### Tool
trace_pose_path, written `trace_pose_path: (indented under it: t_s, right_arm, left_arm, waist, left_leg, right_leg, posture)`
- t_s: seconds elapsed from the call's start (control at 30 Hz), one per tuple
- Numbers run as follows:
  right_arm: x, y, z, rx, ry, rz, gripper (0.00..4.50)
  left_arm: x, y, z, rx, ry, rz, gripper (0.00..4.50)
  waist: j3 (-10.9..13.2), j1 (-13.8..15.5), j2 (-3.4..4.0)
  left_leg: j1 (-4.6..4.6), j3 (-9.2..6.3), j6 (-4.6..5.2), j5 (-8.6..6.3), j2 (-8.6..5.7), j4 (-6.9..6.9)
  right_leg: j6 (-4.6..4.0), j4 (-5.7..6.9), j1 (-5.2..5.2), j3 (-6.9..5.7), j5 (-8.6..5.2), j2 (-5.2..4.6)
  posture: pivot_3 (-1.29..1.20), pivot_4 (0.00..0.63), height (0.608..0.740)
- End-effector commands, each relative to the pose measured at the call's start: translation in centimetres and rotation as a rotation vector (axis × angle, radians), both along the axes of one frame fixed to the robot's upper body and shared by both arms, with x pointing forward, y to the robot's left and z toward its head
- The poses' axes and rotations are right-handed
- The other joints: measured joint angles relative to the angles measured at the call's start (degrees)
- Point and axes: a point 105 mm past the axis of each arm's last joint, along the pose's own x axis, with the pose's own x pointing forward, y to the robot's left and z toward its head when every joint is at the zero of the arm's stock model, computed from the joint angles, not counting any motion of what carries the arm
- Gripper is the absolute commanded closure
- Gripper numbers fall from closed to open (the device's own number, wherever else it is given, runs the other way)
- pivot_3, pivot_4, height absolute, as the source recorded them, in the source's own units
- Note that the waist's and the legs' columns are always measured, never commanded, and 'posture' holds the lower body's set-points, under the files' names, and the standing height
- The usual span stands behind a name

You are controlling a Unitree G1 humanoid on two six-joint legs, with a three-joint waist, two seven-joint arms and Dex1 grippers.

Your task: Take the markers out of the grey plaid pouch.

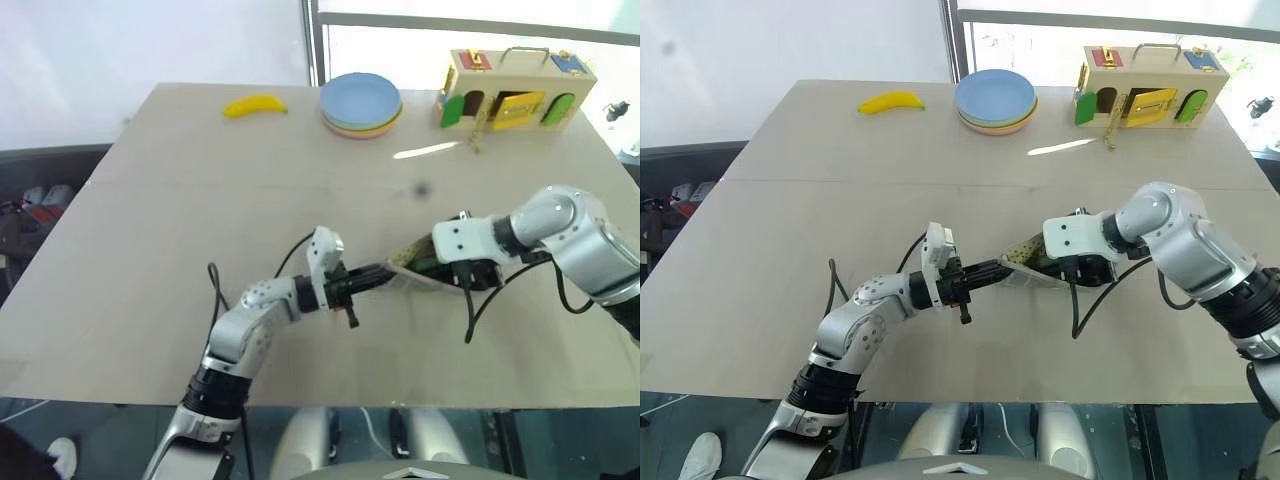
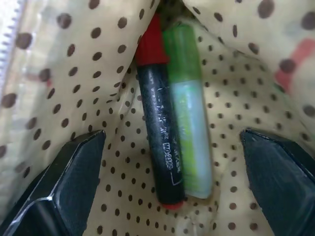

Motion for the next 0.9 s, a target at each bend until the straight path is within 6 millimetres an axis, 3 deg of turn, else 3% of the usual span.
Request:
trace_pose_path:
  t_s: [0.03,0.33,0.43,0.67,0.7,0.9]
  right_arm:
    - [0.1,-0.4,-0.3,-0.055,-0.005,0.01,0.02]
    - [1.1,-0.4,-1.5,-0.107,-0.031,0.026,0.02]
    - [1.5,-0.4,-1.9,-0.114,-0.034,0.025,0.67]
    - [1.8,-0.9,-2.2,-0.13,-0.033,0.013,3.56]
    - [1.8,-0.9,-2.2,-0.13,-0.034,0.012,3.72]
    - [1.8,-1.3,-0.8,-0.085,-0.056,-0.013,3.72]
  left_arm:
    - [0.4,0.3,-0.3,0.009,-0.006,0.017,4.5]
    - [0.9,0.5,-0.8,0.007,0.024,0.031,4.5]
    - [1.1,0.5,-0.7,0.0,0.032,0.035,4.5]
    - [1.3,0.6,-0.8,-0.001,0.041,0.037,4.5]
    - [1.3,0.6,-0.8,-0.001,0.042,0.036,4.5]
    - [1.4,0.5,-0.8,0.003,0.039,0.034,4.5]
  waist:
    - [0.0,0.0,0.0]
    - [0.0,-0.2,0.0]
    - [0.0,-0.2,0.0]
    - [0.0,-0.2,0.0]
    - [0.0,-0.2,0.0]
    - [0.0,-0.1,0.0]
  left_leg:
    - [0.0,0.0,0.0,0.0,0.0,0.0]
    - [0.05,0.0,-0.01,-0.01,0.0,0.0]
    - [0.07,0.01,-0.01,-0.01,-0.01,0.0]
    - [0.08,0.01,-0.02,0.0,-0.02,0.01]
    - [0.07,0.01,-0.02,-0.01,-0.03,0.01]
    - [0.07,0.0,-0.02,-0.01,-0.03,0.01]
  right_leg:
    - [0.0,0.01,0.0,0.0,0.0,0.0]
    - [-0.01,0.1,0.0,0.03,0.01,-0.04]
    - [-0.01,0.15,-0.01,0.03,0.01,-0.04]
    - [-0.02,0.19,-0.01,0.03,0.01,-0.06]
    - [-0.02,0.19,-0.01,0.03,0.01,-0.06]
    - [-0.02,0.19,-0.01,0.03,0.01,-0.07]
  posture:
    - [0.0,0.15,0.74]
    - [0.0,0.15,0.74]
    - [0.0,0.15,0.74]
    - [0.0,0.15,0.74]
    - [0.0,0.15,0.74]
    - [0.0,0.15,0.74]
